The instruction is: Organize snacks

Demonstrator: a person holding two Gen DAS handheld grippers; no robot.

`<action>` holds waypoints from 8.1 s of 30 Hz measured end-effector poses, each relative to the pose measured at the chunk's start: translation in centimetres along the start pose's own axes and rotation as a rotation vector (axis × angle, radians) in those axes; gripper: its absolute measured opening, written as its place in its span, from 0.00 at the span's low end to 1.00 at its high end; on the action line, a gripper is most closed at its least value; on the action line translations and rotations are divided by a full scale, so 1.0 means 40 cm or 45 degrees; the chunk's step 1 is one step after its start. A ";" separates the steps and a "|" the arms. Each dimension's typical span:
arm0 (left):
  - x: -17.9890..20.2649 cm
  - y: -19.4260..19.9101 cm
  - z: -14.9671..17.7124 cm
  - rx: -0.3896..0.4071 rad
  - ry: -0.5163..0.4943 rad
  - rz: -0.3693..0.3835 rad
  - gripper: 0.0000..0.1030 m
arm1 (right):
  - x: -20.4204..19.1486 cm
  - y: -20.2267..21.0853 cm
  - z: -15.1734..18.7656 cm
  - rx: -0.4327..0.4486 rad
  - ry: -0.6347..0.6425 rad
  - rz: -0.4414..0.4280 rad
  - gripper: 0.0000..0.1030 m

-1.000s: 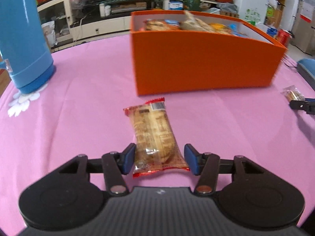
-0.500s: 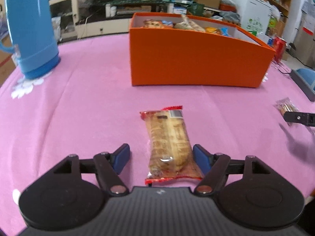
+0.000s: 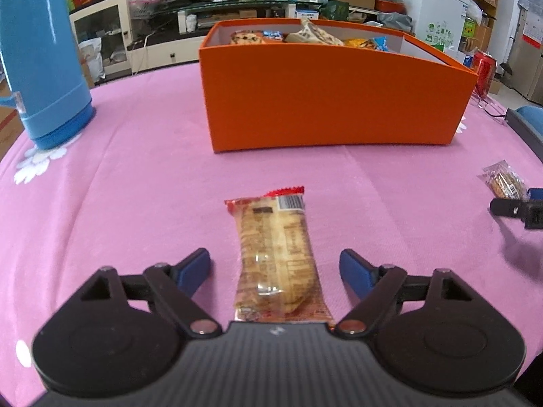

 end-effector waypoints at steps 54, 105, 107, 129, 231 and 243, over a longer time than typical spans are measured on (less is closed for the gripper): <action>-0.011 0.055 -0.006 0.034 0.009 0.073 0.40 | -0.087 0.079 -0.015 0.117 0.080 -0.137 0.67; -0.010 0.038 0.003 0.003 0.004 0.078 0.42 | -0.195 0.082 0.067 -0.021 0.166 -0.205 0.51; -0.005 0.033 0.006 -0.003 -0.012 0.067 0.41 | -0.200 0.083 0.072 -0.006 0.199 -0.181 0.43; 0.001 0.058 -0.012 0.065 -0.009 0.109 0.34 | -0.166 0.120 0.055 0.077 0.059 -0.286 0.12; -0.004 -0.004 -0.522 0.372 0.165 0.152 0.60 | -0.174 0.032 -0.456 0.394 0.118 -0.288 0.20; 0.001 0.113 -0.237 0.337 0.084 -0.054 0.87 | -0.161 0.168 -0.272 0.469 0.089 -0.237 0.88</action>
Point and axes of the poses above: each gripper's, at about its wrist camera, not at the fingertips, and y roughly against the way its jaws point, x to its right, z to its underside, the point moved 6 cm from there along -y, roughly the way its jaws point, and after that the axes turned 3 degrees about -z, right-handed, at the moved point
